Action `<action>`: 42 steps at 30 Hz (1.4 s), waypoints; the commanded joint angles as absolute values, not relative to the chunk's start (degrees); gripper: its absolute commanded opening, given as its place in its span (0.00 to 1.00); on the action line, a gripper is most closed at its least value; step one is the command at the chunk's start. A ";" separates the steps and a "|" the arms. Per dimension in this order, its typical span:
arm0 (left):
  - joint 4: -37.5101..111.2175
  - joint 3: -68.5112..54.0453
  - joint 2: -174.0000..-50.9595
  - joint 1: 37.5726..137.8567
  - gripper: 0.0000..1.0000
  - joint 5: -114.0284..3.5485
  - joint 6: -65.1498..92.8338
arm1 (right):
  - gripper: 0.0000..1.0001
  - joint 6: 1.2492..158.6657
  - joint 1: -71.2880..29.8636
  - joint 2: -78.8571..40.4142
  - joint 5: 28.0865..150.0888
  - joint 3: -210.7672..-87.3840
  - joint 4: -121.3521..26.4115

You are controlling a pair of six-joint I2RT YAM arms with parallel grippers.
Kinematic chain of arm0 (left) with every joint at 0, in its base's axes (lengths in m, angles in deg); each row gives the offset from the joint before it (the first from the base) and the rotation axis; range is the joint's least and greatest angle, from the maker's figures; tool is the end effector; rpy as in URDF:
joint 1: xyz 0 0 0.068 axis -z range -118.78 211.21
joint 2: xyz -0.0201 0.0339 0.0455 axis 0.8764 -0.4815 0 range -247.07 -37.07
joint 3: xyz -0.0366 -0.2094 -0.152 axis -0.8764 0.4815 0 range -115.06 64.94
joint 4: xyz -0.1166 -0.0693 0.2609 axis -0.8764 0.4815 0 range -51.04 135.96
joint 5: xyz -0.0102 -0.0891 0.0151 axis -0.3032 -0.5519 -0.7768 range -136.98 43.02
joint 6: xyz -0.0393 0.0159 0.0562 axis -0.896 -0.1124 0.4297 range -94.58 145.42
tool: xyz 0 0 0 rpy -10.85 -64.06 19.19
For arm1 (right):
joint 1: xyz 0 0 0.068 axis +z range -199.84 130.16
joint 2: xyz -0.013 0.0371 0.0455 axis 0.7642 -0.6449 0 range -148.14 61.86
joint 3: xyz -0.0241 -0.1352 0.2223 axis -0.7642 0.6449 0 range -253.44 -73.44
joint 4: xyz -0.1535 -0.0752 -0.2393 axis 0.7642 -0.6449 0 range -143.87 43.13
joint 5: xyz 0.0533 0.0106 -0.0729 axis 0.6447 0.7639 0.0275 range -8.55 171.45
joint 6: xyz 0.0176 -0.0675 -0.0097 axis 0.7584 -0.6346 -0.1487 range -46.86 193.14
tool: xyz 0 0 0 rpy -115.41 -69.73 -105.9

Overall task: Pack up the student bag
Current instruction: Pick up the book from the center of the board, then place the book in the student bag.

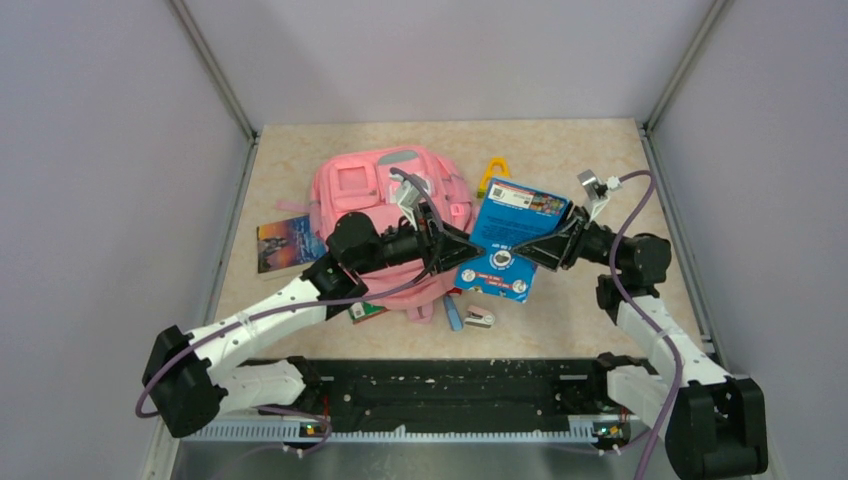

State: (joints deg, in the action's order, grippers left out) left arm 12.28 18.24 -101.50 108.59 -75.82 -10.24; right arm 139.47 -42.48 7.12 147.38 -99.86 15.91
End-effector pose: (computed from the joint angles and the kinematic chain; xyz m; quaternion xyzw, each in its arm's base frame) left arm 0.1954 -0.2532 0.3324 0.2525 0.6067 -0.6091 0.4440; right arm 0.2208 0.0816 0.2948 -0.2268 0.5772 0.6480 0.4421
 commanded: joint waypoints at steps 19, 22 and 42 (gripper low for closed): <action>70.03 7.04 -96.67 107.27 0.76 -41.85 22.11 | 0.00 103.18 -42.34 17.15 115.72 -117.30 -51.05; 70.72 8.93 -99.81 107.49 0.76 -37.19 23.34 | 0.00 102.44 -42.32 17.83 114.27 -116.75 -53.06; 67.07 -5.92 -127.37 115.26 0.95 -17.17 23.52 | 0.00 95.24 -42.35 21.23 108.53 -114.55 -60.08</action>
